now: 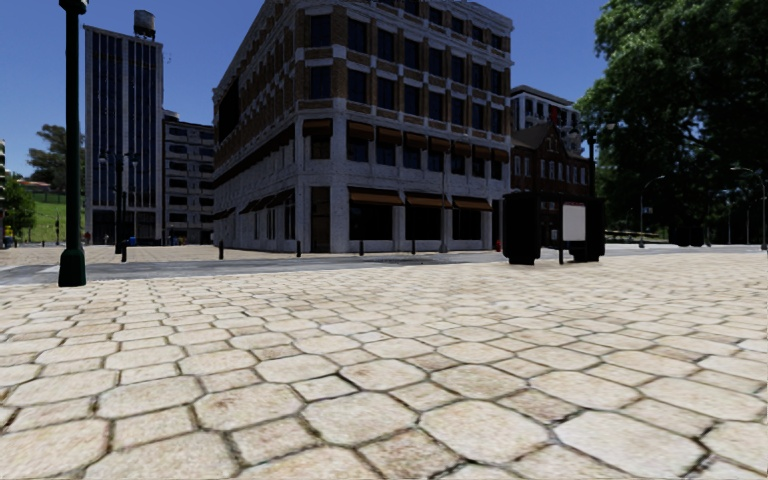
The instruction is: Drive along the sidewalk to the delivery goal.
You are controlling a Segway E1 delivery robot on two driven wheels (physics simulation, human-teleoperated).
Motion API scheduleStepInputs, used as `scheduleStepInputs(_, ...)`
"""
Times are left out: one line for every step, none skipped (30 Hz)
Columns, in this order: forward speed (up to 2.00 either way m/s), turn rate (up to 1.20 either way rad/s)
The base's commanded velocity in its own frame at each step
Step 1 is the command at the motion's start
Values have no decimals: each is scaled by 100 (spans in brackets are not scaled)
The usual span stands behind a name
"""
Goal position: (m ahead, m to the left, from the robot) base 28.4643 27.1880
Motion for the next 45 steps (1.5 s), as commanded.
scheduleStepInputs(105, 55)
scheduleStepInputs(105, 55)
scheduleStepInputs(105, 56)
scheduleStepInputs(105, 56)
scheduleStepInputs(105, 56)
scheduleStepInputs(105, 56)
scheduleStepInputs(105, 57)
scheduleStepInputs(105, 57)
scheduleStepInputs(105, 57)
scheduleStepInputs(105, 57)
scheduleStepInputs(106, 57)
scheduleStepInputs(106, 57)
scheduleStepInputs(107, 57)
scheduleStepInputs(107, 57)
scheduleStepInputs(107, 57)
scheduleStepInputs(109, 57)
scheduleStepInputs(109, 57)
scheduleStepInputs(112, 57)
scheduleStepInputs(114, 57)
scheduleStepInputs(115, 57)
scheduleStepInputs(115, 57)
scheduleStepInputs(115, 57)
scheduleStepInputs(115, 57)
scheduleStepInputs(115, 57)
scheduleStepInputs(115, 57)
scheduleStepInputs(115, 57)
scheduleStepInputs(115, 57)
scheduleStepInputs(115, 57)
scheduleStepInputs(115, 57)
scheduleStepInputs(115, 57)
scheduleStepInputs(115, 57)
scheduleStepInputs(115, 57)
scheduleStepInputs(115, 57)
scheduleStepInputs(115, 57)
scheduleStepInputs(115, 57)
scheduleStepInputs(115, 57)
scheduleStepInputs(115, 57)
scheduleStepInputs(115, 57)
scheduleStepInputs(115, 57)
scheduleStepInputs(115, 57)
scheduleStepInputs(115, 57)
scheduleStepInputs(115, 57)
scheduleStepInputs(115, 57)
scheduleStepInputs(115, 57)
scheduleStepInputs(115, 57)
